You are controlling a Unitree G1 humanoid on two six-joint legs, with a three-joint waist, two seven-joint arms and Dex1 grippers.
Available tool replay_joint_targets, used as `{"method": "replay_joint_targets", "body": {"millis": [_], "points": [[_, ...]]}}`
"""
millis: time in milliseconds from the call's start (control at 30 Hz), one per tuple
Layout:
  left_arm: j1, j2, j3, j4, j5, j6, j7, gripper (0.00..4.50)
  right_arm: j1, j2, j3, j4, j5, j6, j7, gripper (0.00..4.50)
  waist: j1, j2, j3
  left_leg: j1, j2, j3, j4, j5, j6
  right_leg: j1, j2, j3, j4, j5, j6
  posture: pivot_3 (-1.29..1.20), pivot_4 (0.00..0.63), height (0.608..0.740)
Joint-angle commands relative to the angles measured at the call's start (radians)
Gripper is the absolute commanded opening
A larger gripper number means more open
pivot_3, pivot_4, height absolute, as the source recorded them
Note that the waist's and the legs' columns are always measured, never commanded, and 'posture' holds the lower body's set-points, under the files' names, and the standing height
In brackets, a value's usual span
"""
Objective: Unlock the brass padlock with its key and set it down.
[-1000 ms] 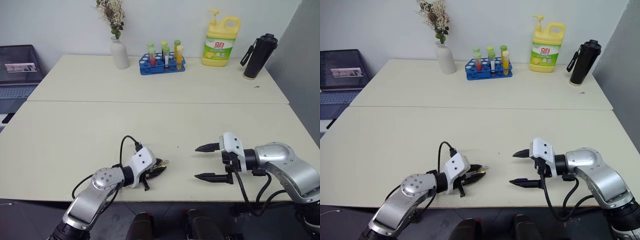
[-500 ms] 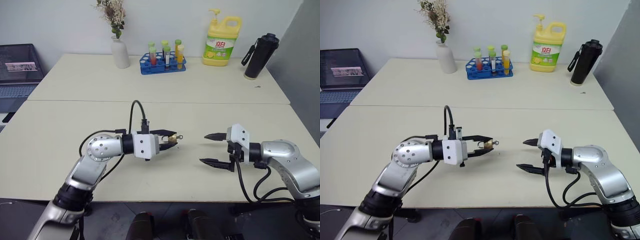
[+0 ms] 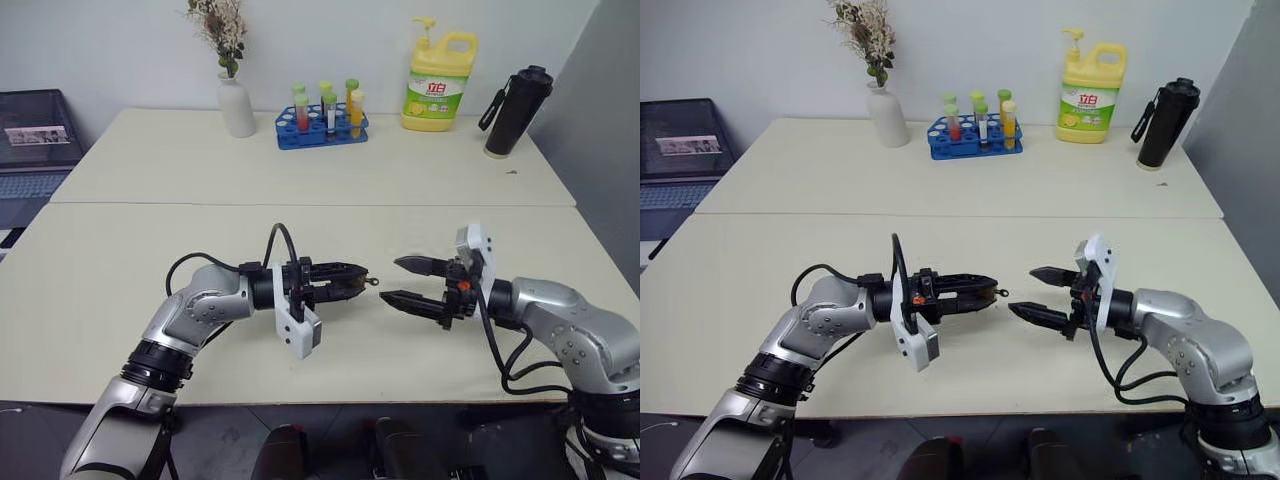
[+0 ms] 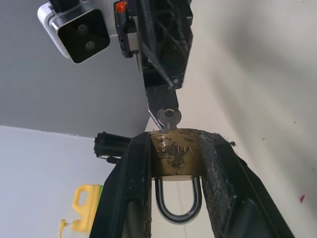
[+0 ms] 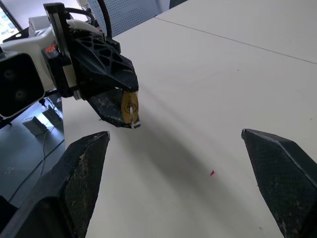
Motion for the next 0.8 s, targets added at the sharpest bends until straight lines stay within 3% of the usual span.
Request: {"method": "replay_joint_targets", "body": {"millis": [33,333,367,433,800], "points": [[-0.002,0.012,0.028,-0.028,0.020,-0.002,0.050,0.98,-0.039,0.004,-0.014,-0.024,0.050,0.025,-0.006,4.50,0.000,0.000,0.000,0.000,0.000,0.000,0.000,0.000,0.000,0.000,0.000,0.000,0.000,0.000,0.000,0.00,0.150,0.740],[0.021,0.035,0.023,-0.065,0.059,0.033,0.096,0.98,-0.071,0.016,0.016,0.006,0.067,0.037,0.029,4.50,0.000,0.000,0.000,0.000,0.000,0.000,0.000,0.000,0.000,0.000,0.000,0.000,0.000,0.000,0.000,0.00,0.150,0.740],[0.023,0.036,0.023,-0.070,0.060,0.037,0.099,0.98,-0.073,0.017,0.020,0.010,0.068,0.037,0.033,4.32,0.000,0.000,0.000,0.000,0.000,0.000,0.000,0.000,0.000,0.000,0.000,0.000,0.000,0.000,0.000,0.00,0.150,0.740],[0.029,0.040,0.021,-0.080,0.061,0.043,0.103,0.98,-0.077,0.019,0.025,0.015,0.072,0.040,0.039,3.90,0.000,0.000,0.000,0.000,0.000,0.000,0.000,0.000,0.000,0.000,0.000,-0.001,0.000,0.000,0.000,0.00,0.150,0.740],[0.043,0.043,0.012,-0.110,0.075,0.065,0.121,0.98,-0.092,0.016,0.047,0.025,0.081,0.050,0.061,0.04,0.000,0.000,0.000,0.000,0.000,0.000,0.000,0.000,0.000,0.000,0.000,0.000,0.000,0.000,0.000,0.00,0.150,0.740]]}}
